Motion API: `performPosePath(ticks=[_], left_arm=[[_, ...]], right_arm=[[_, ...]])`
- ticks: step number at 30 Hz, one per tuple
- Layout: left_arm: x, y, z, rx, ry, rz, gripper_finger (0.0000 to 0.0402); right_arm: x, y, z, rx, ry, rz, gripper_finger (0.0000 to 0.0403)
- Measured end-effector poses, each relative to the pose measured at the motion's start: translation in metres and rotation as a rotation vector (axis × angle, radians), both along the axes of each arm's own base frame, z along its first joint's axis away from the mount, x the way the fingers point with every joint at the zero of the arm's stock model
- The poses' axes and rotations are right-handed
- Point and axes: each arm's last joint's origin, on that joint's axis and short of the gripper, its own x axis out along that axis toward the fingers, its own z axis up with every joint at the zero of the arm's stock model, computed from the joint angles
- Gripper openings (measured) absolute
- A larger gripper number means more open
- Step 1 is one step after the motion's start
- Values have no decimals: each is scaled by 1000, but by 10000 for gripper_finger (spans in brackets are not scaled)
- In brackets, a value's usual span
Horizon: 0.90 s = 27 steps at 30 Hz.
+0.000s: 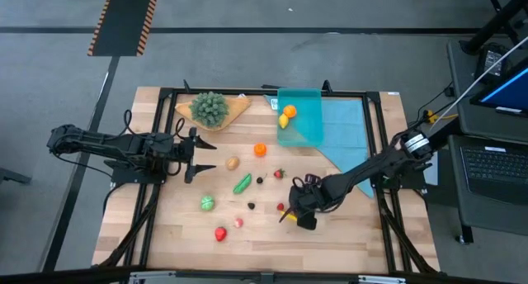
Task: Pick and placing Produce into tupperware
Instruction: Put the green starfruit into the blue bin
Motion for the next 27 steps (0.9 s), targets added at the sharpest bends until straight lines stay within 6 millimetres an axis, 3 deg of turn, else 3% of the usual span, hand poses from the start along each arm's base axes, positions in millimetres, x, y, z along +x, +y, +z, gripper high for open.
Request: performPosePath(ticks=[6,17,20,27], left_arm=[[0,0,0,0,1,0,302],[-1,0,-2,2,27,0,302],[-1,0,-2,2,27,0,302],[-1,0,-2,8,22,-2,302]], right_arm=[[-10,-22,38,-75,-82,-21,223],[-51,-53,106,-315,-308,-118,223],[-64,-59,104,-322,-357,-137,223],[-91,-70,73,-284,-578,-128,223]])
